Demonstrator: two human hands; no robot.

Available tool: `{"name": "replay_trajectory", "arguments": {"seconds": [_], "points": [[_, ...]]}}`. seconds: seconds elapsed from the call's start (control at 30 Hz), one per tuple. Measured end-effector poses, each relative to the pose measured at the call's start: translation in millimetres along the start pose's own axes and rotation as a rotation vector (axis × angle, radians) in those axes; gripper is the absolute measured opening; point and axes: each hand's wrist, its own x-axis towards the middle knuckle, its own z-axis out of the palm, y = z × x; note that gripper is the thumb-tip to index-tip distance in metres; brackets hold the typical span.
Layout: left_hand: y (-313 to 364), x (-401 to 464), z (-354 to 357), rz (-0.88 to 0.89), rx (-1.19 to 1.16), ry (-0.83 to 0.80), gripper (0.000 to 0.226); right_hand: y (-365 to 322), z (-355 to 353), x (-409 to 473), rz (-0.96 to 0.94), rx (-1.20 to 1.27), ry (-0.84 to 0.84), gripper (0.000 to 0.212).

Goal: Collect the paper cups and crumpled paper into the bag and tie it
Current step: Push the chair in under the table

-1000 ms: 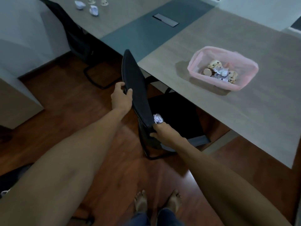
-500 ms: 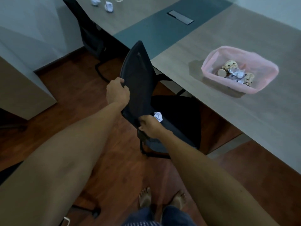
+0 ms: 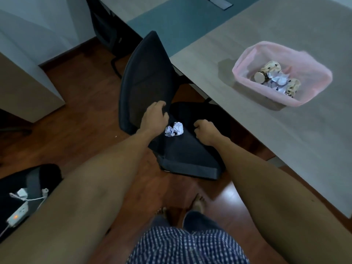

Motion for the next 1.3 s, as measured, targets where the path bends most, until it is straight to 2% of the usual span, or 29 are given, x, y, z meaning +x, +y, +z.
{"name": "replay_trajectory", "arguments": {"seconds": [0.1, 0.2, 0.33, 0.37, 0.43, 0.5, 0.6, 0.7, 0.73, 0.8, 0.97, 1.03, 1.13, 1.23, 1.3], "points": [[-8, 1, 39, -0.122, -0.046, -0.077, 0.054, 18, 0, 22, -0.003, 0.001, -0.04, 0.043], [-20, 3, 73, -0.215, -0.084, -0.126, 0.057, 33, 8, 42, 0.006, 0.012, -0.084, 0.041], [-39, 18, 119, -0.3, -0.13, -0.16, 0.03, 47, 30, 76, 0.007, 0.034, -0.123, 0.043], [-47, 24, 133, -0.327, -0.156, -0.182, 0.033, 51, 39, 89, 0.006, 0.035, -0.121, 0.044], [-66, 37, 163, -0.372, -0.221, -0.225, 0.054, 60, 61, 117, -0.003, 0.033, -0.111, 0.048], [-88, 52, 197, -0.384, -0.248, -0.243, 0.061, 66, 84, 145, -0.021, 0.014, -0.112, 0.057], [-117, 73, 244, -0.389, -0.244, -0.19, 0.064, 83, 119, 189, -0.075, -0.003, -0.13, 0.073], [-140, 90, 280, -0.386, -0.199, -0.148, 0.09, 100, 151, 235, -0.122, -0.079, -0.17, 0.095], [-145, 95, 288, -0.404, -0.186, -0.142, 0.093, 105, 160, 249, -0.136, -0.12, -0.195, 0.1], [-153, 104, 304, -0.418, -0.167, -0.109, 0.085, 109, 173, 271, -0.166, -0.155, -0.241, 0.102], [-165, 126, 321, -0.434, 0.064, -0.017, 0.051, 114, 183, 290, -0.186, -0.102, -0.244, 0.077], [-160, 127, 317, -0.466, -0.005, -0.071, 0.054, 117, 171, 279, -0.118, -0.068, -0.205, 0.067], [-139, 123, 301, -0.489, -0.046, -0.068, 0.062, 123, 139, 249, -0.029, 0.015, -0.084, 0.05], [-99, 121, 264, -0.482, -0.095, -0.098, 0.069, 119, 100, 203, 0.033, 0.09, -0.007, 0.064], [-67, 120, 229, -0.438, -0.134, -0.089, 0.06, 109, 73, 169, 0.078, 0.164, 0.046, 0.075]]}}
